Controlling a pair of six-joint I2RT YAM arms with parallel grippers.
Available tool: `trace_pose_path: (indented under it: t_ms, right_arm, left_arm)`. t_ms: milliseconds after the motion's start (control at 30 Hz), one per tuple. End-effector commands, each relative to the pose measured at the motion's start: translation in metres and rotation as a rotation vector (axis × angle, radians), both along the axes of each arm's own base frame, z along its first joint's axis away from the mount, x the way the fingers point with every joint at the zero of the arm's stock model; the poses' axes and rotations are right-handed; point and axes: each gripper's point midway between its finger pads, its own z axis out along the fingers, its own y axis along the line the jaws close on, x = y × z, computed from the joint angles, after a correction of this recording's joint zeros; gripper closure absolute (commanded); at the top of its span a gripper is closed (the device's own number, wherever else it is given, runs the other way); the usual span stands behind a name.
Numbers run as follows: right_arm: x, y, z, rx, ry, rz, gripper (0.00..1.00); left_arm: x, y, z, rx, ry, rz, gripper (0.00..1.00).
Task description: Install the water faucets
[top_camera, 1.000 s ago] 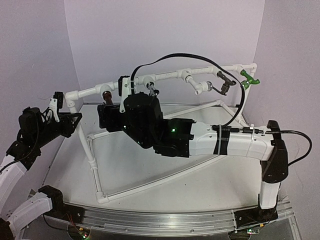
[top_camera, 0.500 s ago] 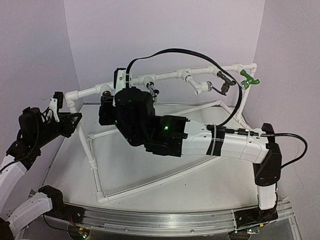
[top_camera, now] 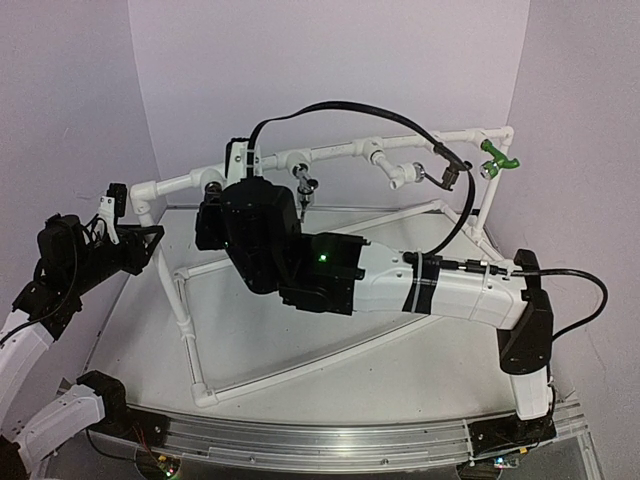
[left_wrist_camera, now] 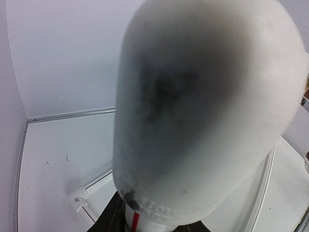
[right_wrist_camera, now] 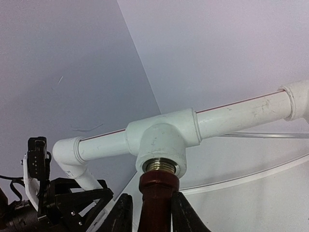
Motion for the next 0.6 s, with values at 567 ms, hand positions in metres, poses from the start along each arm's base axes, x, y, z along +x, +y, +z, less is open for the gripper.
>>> trace_pose_path:
  t_ms: [567]
  right_arm:
    - [0.026,-0.016,0.025,0.615,0.205,0.069,0.93]
  left_arm:
    - [-0.014,-0.027,-0.016,-0.088,0.132,-0.14,0.99]
